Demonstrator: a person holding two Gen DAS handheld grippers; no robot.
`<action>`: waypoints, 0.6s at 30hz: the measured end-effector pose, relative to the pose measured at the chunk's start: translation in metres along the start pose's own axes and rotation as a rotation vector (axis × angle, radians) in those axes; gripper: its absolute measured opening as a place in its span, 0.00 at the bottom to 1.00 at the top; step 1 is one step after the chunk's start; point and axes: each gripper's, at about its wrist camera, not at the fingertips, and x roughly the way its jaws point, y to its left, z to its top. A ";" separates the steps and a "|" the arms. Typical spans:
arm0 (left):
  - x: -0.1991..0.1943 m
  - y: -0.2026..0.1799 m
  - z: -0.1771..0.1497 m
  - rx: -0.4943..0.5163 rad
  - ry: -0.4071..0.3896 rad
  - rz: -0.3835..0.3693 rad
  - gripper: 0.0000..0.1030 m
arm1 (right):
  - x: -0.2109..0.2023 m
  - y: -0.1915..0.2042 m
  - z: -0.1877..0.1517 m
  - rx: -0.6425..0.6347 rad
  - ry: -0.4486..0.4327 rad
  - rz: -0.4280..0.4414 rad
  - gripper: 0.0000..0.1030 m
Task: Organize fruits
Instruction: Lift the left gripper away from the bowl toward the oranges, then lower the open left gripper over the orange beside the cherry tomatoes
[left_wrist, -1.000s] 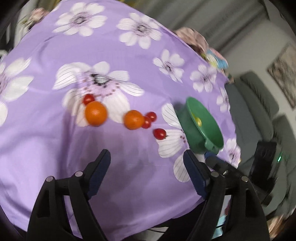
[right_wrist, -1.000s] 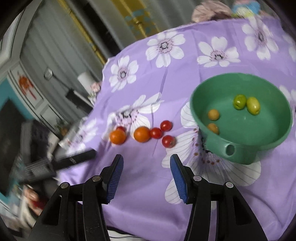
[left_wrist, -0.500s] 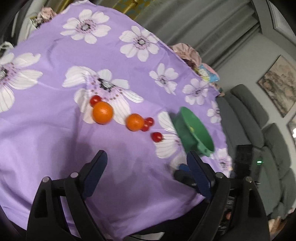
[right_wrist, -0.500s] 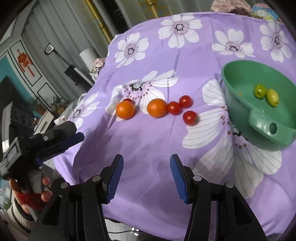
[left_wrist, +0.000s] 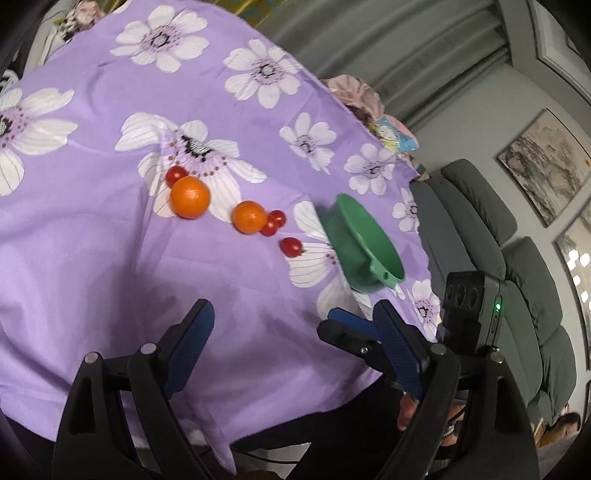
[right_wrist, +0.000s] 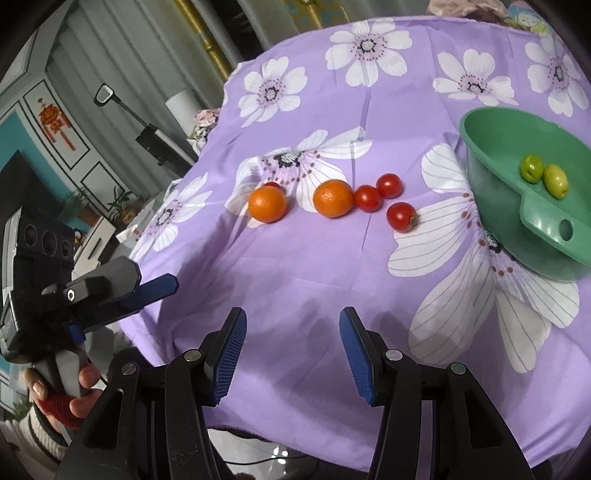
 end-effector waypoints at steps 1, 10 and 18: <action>-0.004 -0.004 -0.002 0.016 -0.010 -0.001 0.85 | -0.003 0.003 0.000 -0.007 -0.007 -0.001 0.52; -0.024 -0.030 -0.007 0.127 -0.084 0.085 0.85 | -0.023 0.020 -0.006 -0.063 -0.055 -0.026 0.52; -0.038 -0.041 -0.008 0.171 -0.129 0.118 0.85 | -0.039 0.030 -0.001 -0.082 -0.120 -0.050 0.52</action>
